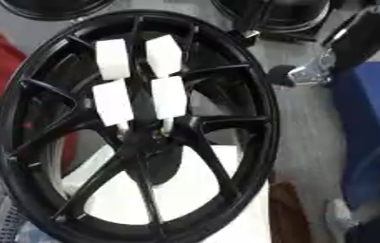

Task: Pull the pin out of the wheel hub.

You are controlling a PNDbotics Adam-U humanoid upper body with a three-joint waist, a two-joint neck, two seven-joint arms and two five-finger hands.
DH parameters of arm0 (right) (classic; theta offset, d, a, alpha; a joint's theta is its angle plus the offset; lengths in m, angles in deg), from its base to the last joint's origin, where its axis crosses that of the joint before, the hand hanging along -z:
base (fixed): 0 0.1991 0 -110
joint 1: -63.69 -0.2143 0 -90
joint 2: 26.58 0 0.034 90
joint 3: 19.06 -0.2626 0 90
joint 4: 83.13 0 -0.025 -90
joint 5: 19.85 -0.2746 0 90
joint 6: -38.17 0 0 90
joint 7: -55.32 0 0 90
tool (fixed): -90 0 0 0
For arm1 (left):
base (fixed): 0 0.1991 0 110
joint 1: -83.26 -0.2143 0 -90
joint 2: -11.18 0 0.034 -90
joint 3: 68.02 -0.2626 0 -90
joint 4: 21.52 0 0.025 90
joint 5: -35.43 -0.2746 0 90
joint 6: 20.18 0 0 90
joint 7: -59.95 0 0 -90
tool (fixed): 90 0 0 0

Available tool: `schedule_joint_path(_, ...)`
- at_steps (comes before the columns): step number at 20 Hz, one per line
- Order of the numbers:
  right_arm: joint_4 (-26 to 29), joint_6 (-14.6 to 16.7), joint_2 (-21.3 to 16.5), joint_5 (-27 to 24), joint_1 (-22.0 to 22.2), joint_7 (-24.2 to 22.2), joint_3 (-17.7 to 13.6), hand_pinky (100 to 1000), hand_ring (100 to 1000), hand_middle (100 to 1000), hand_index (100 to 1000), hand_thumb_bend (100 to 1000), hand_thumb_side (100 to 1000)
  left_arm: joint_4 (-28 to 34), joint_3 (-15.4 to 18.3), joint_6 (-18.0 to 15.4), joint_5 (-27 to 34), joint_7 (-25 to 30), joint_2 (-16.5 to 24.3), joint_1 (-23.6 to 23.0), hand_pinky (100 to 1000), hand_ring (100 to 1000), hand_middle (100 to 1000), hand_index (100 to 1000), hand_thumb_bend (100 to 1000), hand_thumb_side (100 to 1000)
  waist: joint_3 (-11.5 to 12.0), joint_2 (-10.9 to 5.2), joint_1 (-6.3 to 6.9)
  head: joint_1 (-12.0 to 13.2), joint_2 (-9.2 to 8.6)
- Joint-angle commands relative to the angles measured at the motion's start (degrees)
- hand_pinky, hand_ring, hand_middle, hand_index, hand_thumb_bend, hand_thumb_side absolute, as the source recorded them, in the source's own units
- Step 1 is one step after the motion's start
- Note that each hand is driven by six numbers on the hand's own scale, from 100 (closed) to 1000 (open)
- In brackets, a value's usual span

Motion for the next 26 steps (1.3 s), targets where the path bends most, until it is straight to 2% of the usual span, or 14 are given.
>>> schedule_joint_path(1,-2.1,-2.1,2.5,0.4,-4.1,-1.6,1.7,863,746,686,768,342,288,0.7,0.1,0.0,0.1,0.2,1.1,0.3,748,607,513,717,424,583,0.2,-1.26,0.12,-0.9,-0.26)
schedule_joint_path(7,-9.9,-4.1,10.1,2.8,-12.9,-4.3,6.3,865,744,686,769,327,291,0.8,0.3,0.1,0.2,0.0,0.7,0.3,748,607,514,717,425,584,1.0,-1.10,-0.18,-2.1,-0.34)
schedule_joint_path(13,-16.8,-3.8,15.3,4.2,-17.2,-4.5,8.2,870,744,689,775,307,297,1.0,0.3,0.2,0.3,-0.1,0.4,0.7,748,601,514,717,426,583,2.2,-0.69,-0.60,-2.8,-0.29)
schedule_joint_path(19,-19.0,-2.6,16.7,3.7,-17.7,-5.7,8.9,878,756,709,801,373,338,1.1,0.5,0.2,0.3,-0.3,0.3,1.0,749,599,514,718,428,582,2.8,-0.40,-0.89,-3.2,-0.61)
schedule_joint_path(26,-19.7,-1.5,16.9,1.0,-17.5,-8.5,9.1,882,763,723,814,388,373,1.1,0.6,0.2,0.3,-0.4,0.3,1.1,750,599,514,718,428,584,2.9,-0.21,-0.90,-3.2,-0.66)
